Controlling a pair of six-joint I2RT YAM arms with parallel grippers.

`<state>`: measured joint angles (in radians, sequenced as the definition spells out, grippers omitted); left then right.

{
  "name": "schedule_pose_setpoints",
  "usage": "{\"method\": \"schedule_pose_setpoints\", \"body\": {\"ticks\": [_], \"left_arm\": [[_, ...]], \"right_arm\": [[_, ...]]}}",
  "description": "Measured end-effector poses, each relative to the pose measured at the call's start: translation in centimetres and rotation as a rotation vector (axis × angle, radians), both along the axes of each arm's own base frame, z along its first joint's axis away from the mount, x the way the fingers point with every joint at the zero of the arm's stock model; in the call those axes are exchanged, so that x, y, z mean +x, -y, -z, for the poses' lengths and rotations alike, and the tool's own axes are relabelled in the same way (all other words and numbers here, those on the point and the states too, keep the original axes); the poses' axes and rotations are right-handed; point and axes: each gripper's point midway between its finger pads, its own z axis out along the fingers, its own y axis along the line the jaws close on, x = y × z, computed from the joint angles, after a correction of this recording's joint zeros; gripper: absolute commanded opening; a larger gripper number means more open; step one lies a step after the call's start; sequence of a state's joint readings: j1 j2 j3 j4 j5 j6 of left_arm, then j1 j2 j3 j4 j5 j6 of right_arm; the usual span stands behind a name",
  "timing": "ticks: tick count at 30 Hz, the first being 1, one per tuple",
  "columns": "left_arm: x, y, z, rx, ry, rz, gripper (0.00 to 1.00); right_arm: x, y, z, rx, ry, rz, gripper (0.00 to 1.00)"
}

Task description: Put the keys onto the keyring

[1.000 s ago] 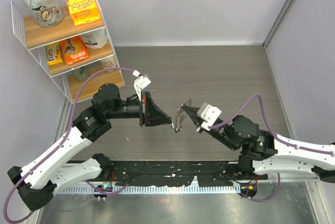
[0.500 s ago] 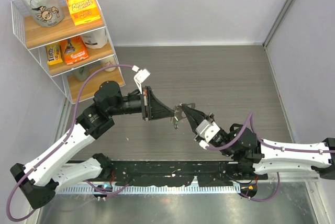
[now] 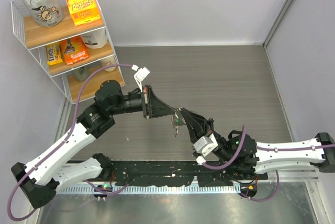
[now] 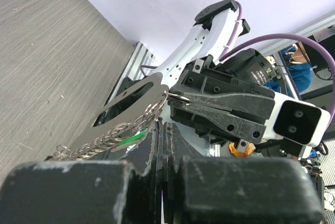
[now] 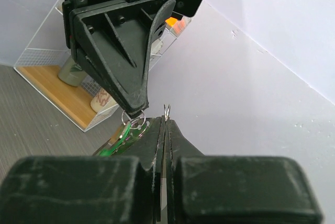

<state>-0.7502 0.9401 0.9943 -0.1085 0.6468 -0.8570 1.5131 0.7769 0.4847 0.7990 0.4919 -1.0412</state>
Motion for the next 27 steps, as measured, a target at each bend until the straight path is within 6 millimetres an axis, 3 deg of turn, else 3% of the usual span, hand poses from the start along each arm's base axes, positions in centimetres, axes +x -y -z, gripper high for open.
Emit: {"method": "schedule_pose_setpoints", "body": {"ticks": [27], "left_arm": [[-0.1,-0.5,-0.6,-0.015,0.017,-0.018,0.00]], "right_arm": [[-0.4,-0.9,1.6,-0.069,0.031,0.019,0.05]]}}
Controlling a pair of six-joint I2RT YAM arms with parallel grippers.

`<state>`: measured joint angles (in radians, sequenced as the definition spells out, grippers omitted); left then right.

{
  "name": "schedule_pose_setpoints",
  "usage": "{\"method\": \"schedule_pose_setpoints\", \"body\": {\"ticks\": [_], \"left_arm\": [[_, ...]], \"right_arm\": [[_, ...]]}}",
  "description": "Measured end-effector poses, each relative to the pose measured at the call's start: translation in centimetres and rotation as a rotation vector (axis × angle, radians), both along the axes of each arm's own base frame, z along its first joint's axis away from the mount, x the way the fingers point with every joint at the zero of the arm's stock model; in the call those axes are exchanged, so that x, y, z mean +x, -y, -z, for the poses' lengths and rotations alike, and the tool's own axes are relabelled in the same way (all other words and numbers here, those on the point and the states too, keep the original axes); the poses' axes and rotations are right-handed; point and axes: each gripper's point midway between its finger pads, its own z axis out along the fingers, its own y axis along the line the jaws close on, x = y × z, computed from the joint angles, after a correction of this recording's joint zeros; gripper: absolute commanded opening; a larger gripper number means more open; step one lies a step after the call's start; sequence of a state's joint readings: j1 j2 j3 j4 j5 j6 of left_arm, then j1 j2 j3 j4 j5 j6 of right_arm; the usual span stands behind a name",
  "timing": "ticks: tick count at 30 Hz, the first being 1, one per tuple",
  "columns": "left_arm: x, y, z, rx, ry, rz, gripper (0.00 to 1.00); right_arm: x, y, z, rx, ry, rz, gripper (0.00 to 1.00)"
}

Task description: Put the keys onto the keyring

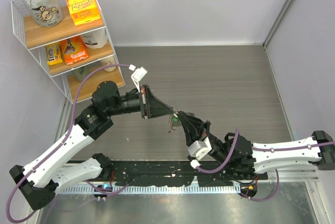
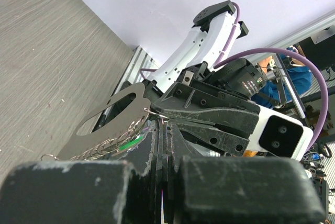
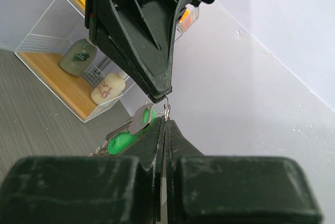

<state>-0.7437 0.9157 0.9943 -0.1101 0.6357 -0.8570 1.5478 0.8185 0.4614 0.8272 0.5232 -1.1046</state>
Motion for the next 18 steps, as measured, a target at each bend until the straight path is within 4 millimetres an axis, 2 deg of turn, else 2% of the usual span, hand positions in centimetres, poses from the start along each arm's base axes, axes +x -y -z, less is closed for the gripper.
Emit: {"method": "schedule_pose_setpoints", "body": {"ticks": [18], "left_arm": [[-0.53,-0.14,-0.27,-0.007,0.008,0.022,0.00]], "right_arm": [[0.54,-0.72,0.58,-0.017,0.000,0.045,0.05]]}}
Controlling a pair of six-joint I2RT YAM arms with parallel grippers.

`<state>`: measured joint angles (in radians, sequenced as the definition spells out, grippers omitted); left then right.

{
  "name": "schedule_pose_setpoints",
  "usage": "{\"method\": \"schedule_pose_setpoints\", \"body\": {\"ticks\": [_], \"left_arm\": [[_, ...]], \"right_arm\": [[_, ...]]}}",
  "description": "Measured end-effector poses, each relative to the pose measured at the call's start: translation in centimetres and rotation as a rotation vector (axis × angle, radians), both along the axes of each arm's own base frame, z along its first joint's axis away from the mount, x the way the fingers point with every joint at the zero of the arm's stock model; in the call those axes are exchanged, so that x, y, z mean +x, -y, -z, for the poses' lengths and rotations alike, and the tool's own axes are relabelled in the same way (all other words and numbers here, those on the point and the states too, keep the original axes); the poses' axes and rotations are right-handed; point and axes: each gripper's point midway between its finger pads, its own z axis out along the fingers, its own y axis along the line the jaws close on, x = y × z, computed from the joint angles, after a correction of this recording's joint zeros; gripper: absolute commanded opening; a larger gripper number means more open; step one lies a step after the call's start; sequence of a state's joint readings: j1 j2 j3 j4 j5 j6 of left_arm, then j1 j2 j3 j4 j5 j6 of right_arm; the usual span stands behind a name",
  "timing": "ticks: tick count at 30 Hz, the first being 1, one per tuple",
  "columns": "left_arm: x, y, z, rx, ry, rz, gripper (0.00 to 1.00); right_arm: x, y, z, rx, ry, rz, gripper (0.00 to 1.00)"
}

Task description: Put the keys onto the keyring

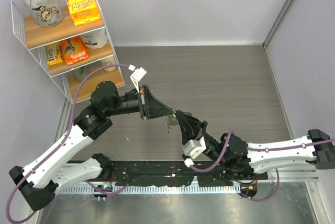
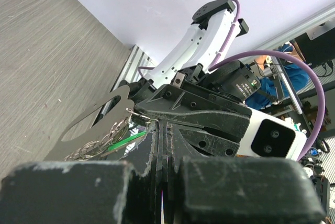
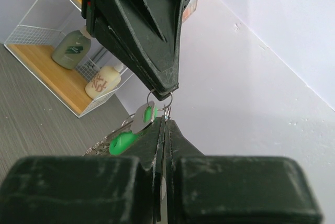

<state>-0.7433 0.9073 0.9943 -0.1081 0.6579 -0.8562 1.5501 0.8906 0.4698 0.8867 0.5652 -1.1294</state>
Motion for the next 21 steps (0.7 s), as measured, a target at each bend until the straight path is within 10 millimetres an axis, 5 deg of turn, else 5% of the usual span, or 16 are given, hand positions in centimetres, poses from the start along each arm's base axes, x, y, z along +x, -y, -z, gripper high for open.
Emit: {"method": "schedule_pose_setpoints", "body": {"ticks": [13,21], "left_arm": [[-0.7,0.2,-0.1,-0.005,0.014,0.055,0.01],[-0.7,0.2,-1.1,-0.018,0.054,0.065,0.27]], "right_arm": [[0.1,-0.8,-1.2,0.049,-0.002,0.009,0.05],[0.4,-0.9,-2.0,0.092,0.008,0.030,0.05]]}}
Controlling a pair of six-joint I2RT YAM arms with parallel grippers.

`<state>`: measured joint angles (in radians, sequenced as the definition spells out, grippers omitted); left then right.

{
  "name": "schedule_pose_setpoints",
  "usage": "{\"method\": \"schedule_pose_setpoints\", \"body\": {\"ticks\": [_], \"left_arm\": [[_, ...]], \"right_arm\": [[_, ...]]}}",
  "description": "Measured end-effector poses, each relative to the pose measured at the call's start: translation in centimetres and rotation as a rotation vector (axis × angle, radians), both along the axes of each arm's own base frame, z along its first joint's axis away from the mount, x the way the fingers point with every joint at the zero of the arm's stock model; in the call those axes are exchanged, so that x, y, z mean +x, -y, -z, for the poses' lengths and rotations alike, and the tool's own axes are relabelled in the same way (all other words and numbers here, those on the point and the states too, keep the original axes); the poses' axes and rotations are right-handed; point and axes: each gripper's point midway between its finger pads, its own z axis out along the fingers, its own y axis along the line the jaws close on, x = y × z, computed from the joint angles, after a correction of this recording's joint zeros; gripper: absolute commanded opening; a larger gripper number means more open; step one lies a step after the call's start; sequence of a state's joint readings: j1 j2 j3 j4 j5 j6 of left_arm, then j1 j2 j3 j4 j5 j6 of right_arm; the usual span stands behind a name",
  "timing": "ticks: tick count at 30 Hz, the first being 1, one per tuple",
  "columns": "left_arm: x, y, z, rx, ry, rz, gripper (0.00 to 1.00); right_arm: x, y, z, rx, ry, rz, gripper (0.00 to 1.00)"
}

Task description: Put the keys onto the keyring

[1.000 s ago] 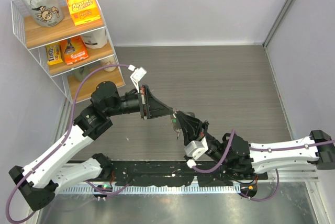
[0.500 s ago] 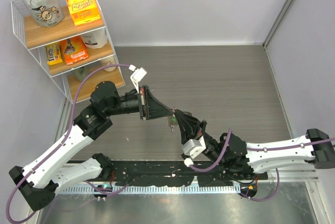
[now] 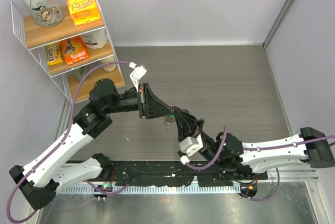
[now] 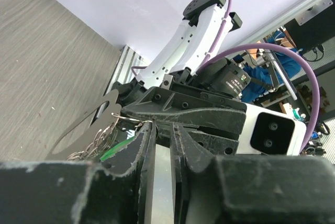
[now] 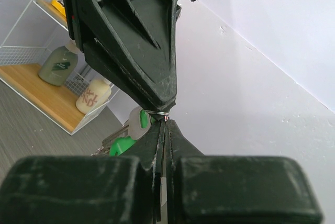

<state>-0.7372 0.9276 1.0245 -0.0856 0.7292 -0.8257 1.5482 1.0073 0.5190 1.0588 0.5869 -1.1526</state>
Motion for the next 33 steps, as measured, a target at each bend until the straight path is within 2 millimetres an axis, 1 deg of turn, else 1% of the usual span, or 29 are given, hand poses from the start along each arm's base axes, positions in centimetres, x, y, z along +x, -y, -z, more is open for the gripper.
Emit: {"method": "schedule_pose_setpoints", "body": {"ticks": [4,9,10,11,13,19,26,28,30,33], "left_arm": [[-0.2,-0.1,-0.7,-0.012,0.021,0.008,0.39],[-0.3,-0.1,-1.1,-0.017,0.043,0.013,0.45],[-0.3,-0.1,-1.2,-0.017,0.043,0.014,0.49],[-0.2,0.0,-1.3,-0.016,0.045,0.013,0.50],[-0.1,0.0,-1.3,-0.014,0.047,0.013,0.51],[0.0,0.1,-1.4,-0.002,0.056,0.010,0.52],[0.0,0.0,0.3,0.058,0.005,0.009,0.53],[0.0,0.0,0.4,0.067,0.003,0.007,0.53],[0.0,-0.1,0.3,0.070,0.005,0.005,0.53],[-0.1,-0.2,-0.3,0.065,0.013,0.004,0.54]], "right_arm": [[0.4,0.0,-0.2,0.019,0.006,0.008,0.05],[0.5,0.2,-0.6,0.041,0.009,0.009,0.05],[0.6,0.3,-0.8,0.050,0.010,0.010,0.05],[0.6,0.4,-0.9,0.058,0.012,0.010,0.05],[0.6,0.6,-1.3,0.078,0.013,0.011,0.05],[0.8,0.8,-1.5,0.091,0.015,0.015,0.05],[0.5,1.6,-3.0,0.166,0.032,-0.001,0.05],[0.4,1.8,-3.2,0.178,0.035,-0.003,0.05],[0.4,2.0,-3.3,0.185,0.037,-0.005,0.05],[0.4,2.0,-2.8,0.178,0.037,-0.008,0.05]]}}
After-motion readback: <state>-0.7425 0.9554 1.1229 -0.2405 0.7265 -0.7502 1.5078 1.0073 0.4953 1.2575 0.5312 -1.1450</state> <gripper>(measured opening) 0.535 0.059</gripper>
